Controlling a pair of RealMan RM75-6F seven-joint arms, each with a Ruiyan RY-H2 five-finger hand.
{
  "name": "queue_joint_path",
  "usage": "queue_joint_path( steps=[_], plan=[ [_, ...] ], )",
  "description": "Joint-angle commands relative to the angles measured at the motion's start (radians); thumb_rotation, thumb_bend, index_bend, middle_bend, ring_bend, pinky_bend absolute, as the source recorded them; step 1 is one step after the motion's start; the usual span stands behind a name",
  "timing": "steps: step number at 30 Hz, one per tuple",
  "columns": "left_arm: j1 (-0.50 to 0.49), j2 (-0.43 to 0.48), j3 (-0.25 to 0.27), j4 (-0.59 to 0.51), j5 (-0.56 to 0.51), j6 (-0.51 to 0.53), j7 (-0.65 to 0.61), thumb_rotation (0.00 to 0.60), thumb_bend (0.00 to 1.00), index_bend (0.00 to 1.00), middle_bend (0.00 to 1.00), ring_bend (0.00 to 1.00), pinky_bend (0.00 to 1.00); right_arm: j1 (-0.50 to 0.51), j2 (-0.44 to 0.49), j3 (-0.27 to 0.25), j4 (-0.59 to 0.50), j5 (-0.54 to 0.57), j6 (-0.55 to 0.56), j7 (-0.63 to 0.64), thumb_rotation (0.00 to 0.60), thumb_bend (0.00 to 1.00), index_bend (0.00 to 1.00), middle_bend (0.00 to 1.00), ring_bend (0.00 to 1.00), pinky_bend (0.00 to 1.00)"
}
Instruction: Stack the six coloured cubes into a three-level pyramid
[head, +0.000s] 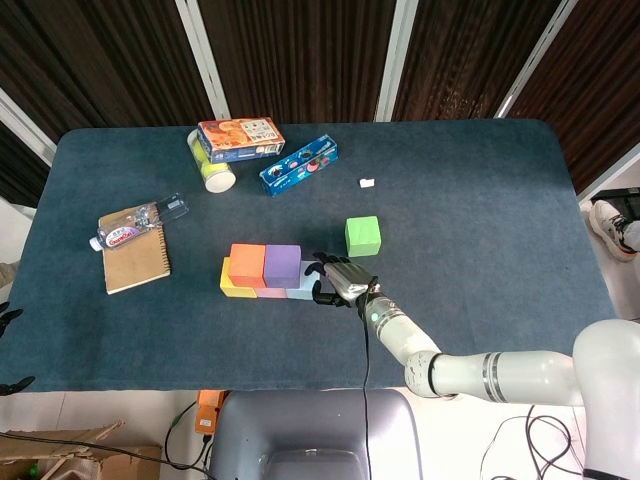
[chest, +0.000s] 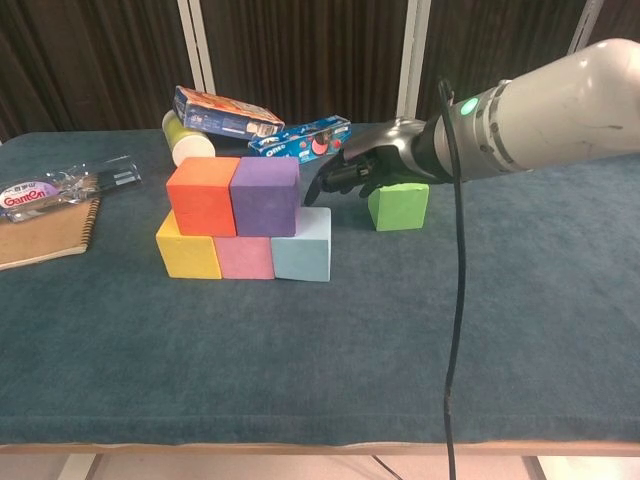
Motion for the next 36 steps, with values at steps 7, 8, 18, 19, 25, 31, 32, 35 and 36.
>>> queue_joint_path(
  steps=[7, 8, 18, 19, 25, 31, 32, 35, 36],
  plan=[
    [0.001, 0.001, 0.000, -0.001, 0.000, -0.002, 0.000, 0.561, 0.03, 0.14, 0.01, 0.00, 0.08, 0.015, -0.013, -0.011, 0.010, -0.007, 0.002, 0.025, 0.233, 0.77, 0.21, 0.00, 0.00, 0.00],
    [0.001, 0.001, 0.000, -0.001, 0.000, -0.002, 0.000, 0.560, 0.03, 0.14, 0.01, 0.00, 0.08, 0.016, -0.013, -0.011, 0.011, -0.007, 0.002, 0.027, 0.234, 0.77, 0.21, 0.00, 0.00, 0.00],
    [0.000, -0.003, 0.001, 0.004, -0.001, -0.008, -0.005, 0.560, 0.03, 0.14, 0.01, 0.00, 0.08, 0.033, -0.016, -0.019, 0.017, -0.002, -0.002, 0.048, 0.238, 0.77, 0.20, 0.00, 0.00, 0.00],
    [-0.001, -0.003, 0.001, 0.005, -0.001, -0.009, -0.006, 0.559, 0.03, 0.14, 0.01, 0.00, 0.08, 0.035, -0.015, -0.021, 0.017, -0.001, -0.003, 0.049, 0.238, 0.77, 0.20, 0.00, 0.00, 0.00],
    [0.000, -0.002, 0.001, 0.007, 0.000, -0.010, -0.008, 0.560, 0.03, 0.14, 0.01, 0.00, 0.08, 0.046, -0.019, -0.028, 0.021, 0.004, -0.004, 0.055, 0.242, 0.77, 0.19, 0.00, 0.00, 0.00],
    [0.004, -0.002, 0.002, 0.009, 0.001, -0.004, -0.014, 0.560, 0.03, 0.14, 0.01, 0.00, 0.08, 0.054, -0.027, -0.033, 0.028, 0.006, -0.003, 0.062, 0.252, 0.77, 0.18, 0.00, 0.00, 0.00],
    [0.005, -0.001, 0.003, 0.009, 0.002, -0.003, -0.014, 0.559, 0.03, 0.14, 0.01, 0.00, 0.08, 0.055, -0.027, -0.033, 0.028, 0.006, -0.002, 0.063, 0.253, 0.77, 0.18, 0.00, 0.00, 0.00],
    [0.006, 0.000, 0.003, 0.009, 0.003, -0.001, -0.015, 0.561, 0.03, 0.14, 0.01, 0.00, 0.08, 0.057, -0.025, -0.038, 0.024, 0.006, -0.001, 0.064, 0.252, 0.77, 0.18, 0.00, 0.00, 0.00],
    [0.006, 0.000, 0.003, 0.009, 0.004, -0.001, -0.015, 0.561, 0.03, 0.14, 0.01, 0.00, 0.08, 0.058, -0.023, -0.039, 0.023, 0.006, 0.000, 0.064, 0.252, 0.77, 0.18, 0.00, 0.00, 0.00]
  ],
)
